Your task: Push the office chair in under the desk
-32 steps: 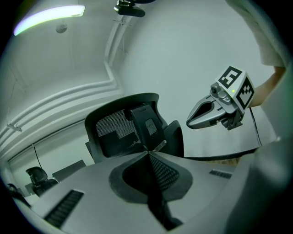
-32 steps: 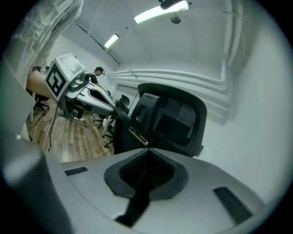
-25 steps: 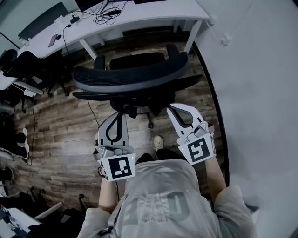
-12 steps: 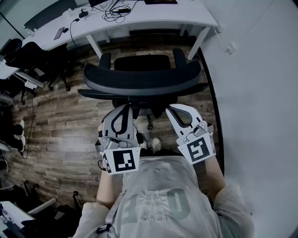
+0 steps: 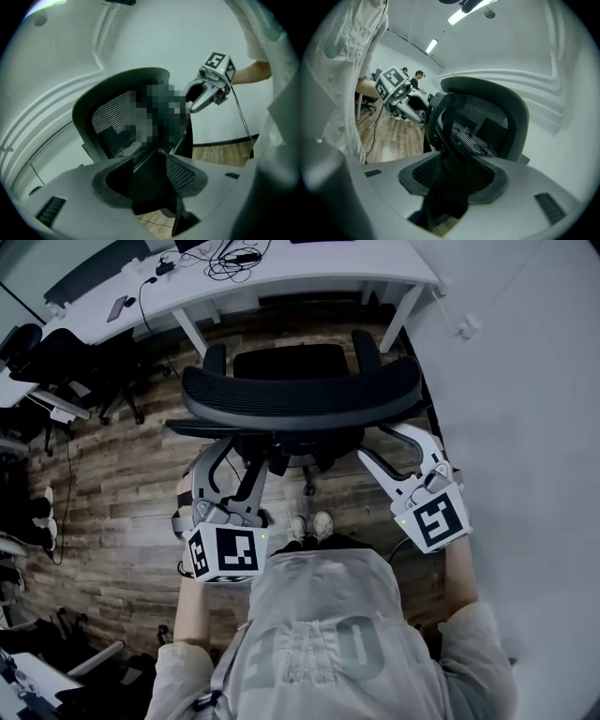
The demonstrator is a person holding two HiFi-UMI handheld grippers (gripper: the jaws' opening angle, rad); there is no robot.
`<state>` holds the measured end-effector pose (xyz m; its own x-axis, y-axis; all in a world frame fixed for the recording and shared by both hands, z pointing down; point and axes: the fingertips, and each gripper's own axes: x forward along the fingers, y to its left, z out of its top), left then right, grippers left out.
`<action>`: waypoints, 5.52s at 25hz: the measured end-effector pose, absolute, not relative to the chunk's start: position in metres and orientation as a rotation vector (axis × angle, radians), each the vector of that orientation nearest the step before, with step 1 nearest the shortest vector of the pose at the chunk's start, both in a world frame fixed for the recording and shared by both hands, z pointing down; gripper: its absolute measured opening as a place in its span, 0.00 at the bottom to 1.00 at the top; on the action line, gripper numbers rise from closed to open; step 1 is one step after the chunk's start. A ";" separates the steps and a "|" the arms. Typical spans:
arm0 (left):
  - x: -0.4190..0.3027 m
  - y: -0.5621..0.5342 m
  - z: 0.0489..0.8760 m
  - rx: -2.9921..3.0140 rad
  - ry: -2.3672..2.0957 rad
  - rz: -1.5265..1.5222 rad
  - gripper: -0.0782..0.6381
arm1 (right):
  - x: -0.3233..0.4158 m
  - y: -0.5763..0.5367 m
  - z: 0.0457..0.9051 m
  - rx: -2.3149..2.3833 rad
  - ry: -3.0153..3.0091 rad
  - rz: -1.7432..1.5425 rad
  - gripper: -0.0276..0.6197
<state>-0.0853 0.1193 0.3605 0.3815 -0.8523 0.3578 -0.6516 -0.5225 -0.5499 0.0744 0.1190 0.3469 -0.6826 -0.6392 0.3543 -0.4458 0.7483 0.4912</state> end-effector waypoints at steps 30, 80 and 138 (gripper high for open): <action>-0.151 0.057 0.413 -1.888 0.467 -1.737 0.31 | 0.150 0.050 0.422 0.306 -1.675 -0.630 0.26; -0.145 -0.398 0.417 -1.852 0.597 -1.705 0.31 | 0.156 -0.417 0.430 0.394 -1.612 -0.613 0.26; -0.159 -0.476 0.331 -1.850 0.957 -1.433 0.44 | 0.117 -0.516 0.329 0.738 -1.964 -0.766 0.41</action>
